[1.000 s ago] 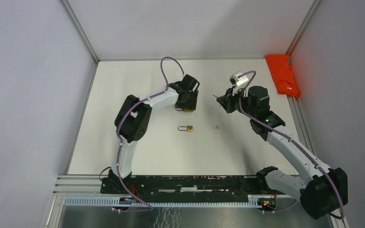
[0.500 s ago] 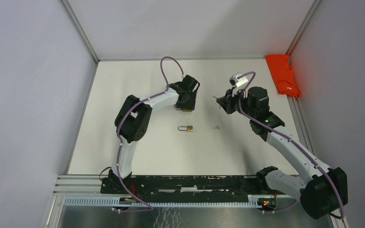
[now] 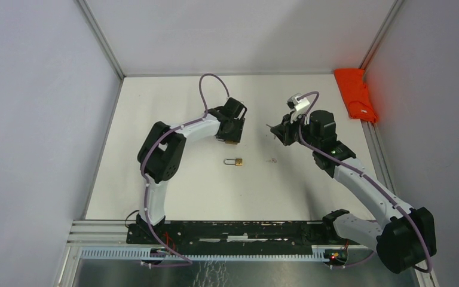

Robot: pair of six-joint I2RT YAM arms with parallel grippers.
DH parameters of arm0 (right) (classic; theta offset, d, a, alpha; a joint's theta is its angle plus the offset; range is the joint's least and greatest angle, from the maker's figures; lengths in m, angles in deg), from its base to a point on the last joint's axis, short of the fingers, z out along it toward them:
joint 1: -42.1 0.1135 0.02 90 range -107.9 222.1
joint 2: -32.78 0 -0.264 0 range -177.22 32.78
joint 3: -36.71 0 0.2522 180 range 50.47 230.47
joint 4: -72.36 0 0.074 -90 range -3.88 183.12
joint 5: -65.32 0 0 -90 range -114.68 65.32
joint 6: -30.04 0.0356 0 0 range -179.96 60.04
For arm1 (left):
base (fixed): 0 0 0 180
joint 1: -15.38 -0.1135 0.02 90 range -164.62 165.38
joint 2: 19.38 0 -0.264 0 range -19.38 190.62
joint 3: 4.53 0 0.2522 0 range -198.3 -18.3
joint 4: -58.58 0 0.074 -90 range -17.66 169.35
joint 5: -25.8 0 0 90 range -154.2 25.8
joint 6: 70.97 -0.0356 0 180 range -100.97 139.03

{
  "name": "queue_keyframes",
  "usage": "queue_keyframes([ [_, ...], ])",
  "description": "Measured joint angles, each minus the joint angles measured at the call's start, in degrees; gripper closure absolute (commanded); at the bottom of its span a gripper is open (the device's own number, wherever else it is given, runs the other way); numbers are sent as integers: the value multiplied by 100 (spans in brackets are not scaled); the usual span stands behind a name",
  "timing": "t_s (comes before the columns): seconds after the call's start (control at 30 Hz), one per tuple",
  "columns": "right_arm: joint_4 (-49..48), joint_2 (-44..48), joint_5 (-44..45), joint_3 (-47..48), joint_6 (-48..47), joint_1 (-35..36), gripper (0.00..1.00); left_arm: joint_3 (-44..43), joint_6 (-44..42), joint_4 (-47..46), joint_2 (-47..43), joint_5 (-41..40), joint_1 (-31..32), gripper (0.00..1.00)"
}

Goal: Unlock with the key
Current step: Pick up the lock from the center of the board.

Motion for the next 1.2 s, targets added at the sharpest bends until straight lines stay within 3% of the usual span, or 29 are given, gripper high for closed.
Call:
queue_keyframes([
  [0.37,-52,-81,-472,-284,317,-26,100,1091,-1207,-208,-973,1156,-52,98],
  [0.57,-319,-411,-949,-662,625,-26,100,1202,-1792,-612,-1453,1792,-48,98],
  [1.2,-1871,-1899,-1606,-758,1797,-33,100,1123,-2081,-1178,-1311,2472,-48,98],
])
